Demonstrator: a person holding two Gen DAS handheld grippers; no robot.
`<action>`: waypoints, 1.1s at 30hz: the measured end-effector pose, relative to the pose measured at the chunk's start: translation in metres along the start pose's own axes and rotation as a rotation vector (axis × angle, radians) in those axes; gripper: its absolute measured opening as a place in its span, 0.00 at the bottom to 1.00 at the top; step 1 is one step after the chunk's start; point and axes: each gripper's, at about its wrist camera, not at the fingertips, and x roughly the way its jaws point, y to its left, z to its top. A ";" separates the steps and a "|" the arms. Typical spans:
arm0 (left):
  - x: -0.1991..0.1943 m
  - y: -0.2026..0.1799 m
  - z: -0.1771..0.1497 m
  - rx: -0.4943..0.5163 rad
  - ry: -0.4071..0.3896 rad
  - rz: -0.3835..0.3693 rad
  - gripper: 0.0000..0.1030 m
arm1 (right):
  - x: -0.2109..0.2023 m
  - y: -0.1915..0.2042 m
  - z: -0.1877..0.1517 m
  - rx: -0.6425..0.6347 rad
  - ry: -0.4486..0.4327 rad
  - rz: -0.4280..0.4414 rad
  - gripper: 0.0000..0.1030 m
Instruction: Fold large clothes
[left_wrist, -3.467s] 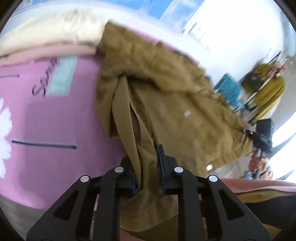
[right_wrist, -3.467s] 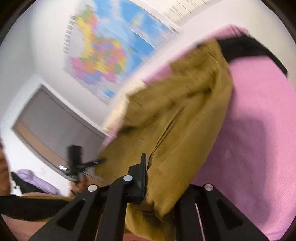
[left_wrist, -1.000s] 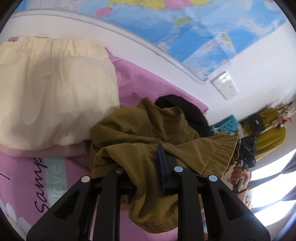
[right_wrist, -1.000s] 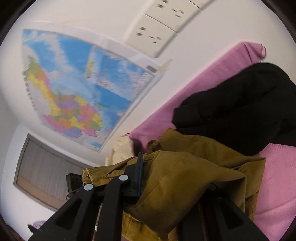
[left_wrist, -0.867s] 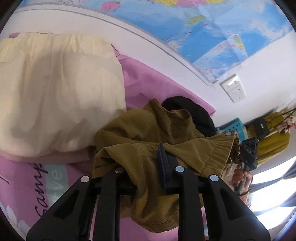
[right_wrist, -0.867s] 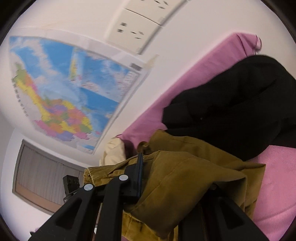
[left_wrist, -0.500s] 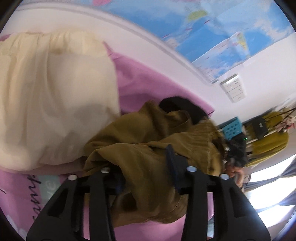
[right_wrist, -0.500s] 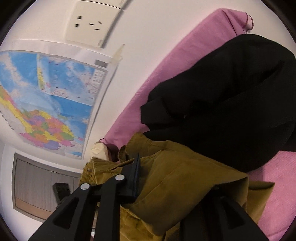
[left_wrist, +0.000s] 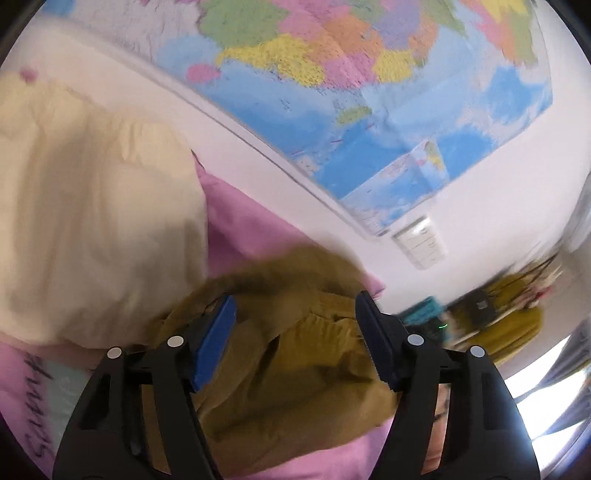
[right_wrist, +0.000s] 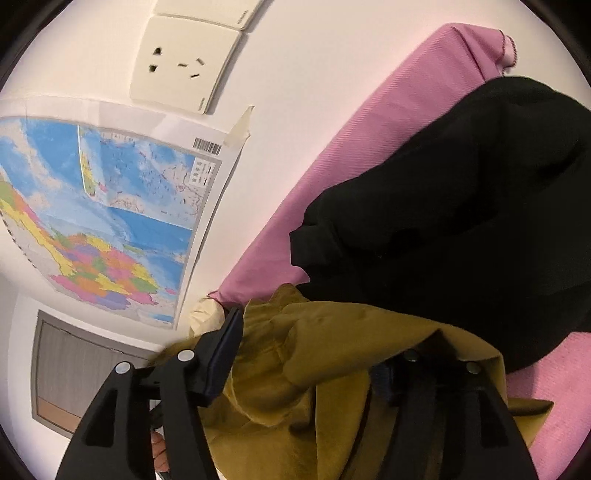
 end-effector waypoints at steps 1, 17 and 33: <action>0.004 -0.009 -0.004 0.048 0.022 0.003 0.64 | 0.001 0.003 -0.001 -0.024 0.004 -0.014 0.59; 0.152 -0.061 -0.074 0.630 0.486 0.416 0.62 | 0.047 0.103 -0.078 -0.687 0.178 -0.339 0.73; 0.097 -0.063 -0.016 0.507 0.183 0.365 0.31 | 0.065 0.133 -0.050 -0.745 0.009 -0.407 0.01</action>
